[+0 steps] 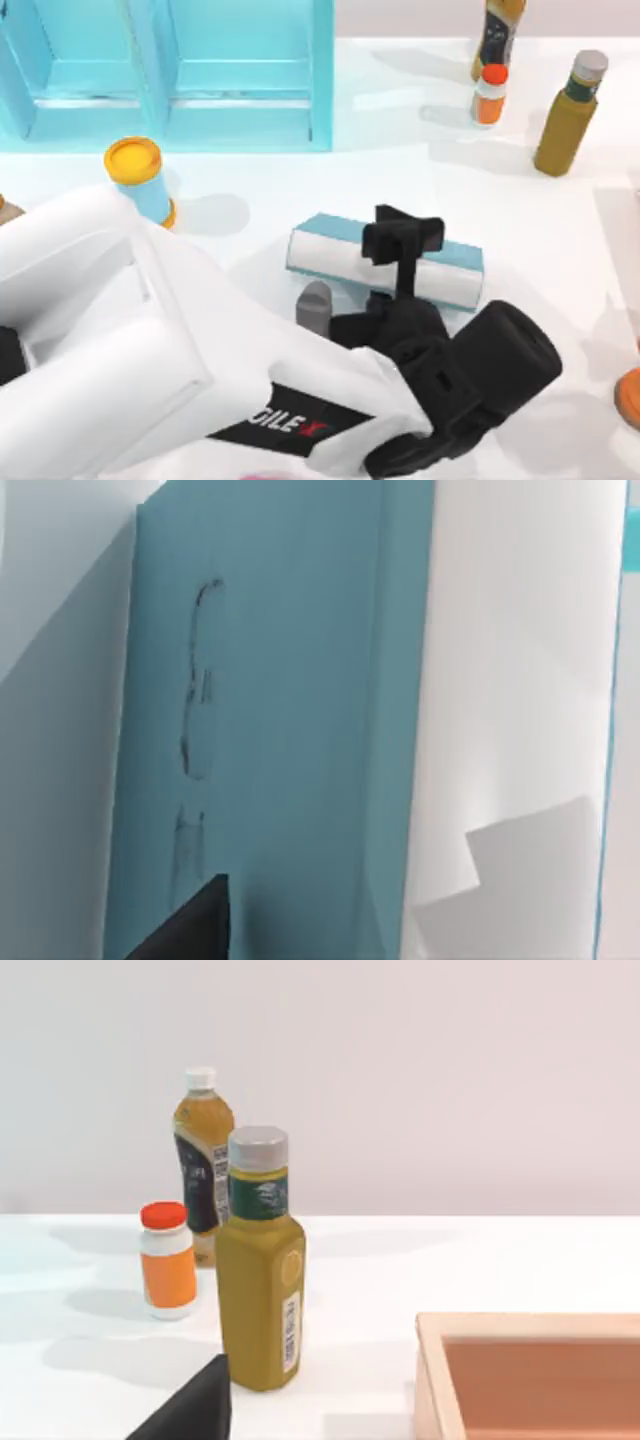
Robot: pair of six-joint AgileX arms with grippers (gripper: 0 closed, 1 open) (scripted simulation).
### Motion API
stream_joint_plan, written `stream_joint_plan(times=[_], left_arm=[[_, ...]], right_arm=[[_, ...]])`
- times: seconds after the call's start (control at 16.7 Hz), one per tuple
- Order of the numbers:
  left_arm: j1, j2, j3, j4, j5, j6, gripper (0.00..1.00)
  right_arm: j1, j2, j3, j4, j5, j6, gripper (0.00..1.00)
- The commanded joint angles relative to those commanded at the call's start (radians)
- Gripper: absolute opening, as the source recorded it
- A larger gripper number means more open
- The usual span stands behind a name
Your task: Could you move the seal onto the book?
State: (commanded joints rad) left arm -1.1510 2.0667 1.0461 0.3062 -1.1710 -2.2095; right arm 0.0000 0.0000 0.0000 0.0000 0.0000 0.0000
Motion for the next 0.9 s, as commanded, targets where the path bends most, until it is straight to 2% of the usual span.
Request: stream_joint_plan(times=[0.18, 0.36, 0.9], left_arm=[[-0.024, -0.001, 0.034, -0.081, -0.02, -0.096, 1.0], [-0.078, 0.005, 0.081, -0.259, -0.049, -0.283, 1.0], [-0.299, 0.041, 0.191, -1.121, -0.094, -1.031, 1.0]], right_arm=[[0.0, 0.0, 0.0, 0.0, 0.0, 0.0, 1.0], [0.0, 0.0, 0.0, 0.0, 0.0, 0.0, 1.0], [0.0, 0.0, 0.0, 0.0, 0.0, 0.0, 1.0]])
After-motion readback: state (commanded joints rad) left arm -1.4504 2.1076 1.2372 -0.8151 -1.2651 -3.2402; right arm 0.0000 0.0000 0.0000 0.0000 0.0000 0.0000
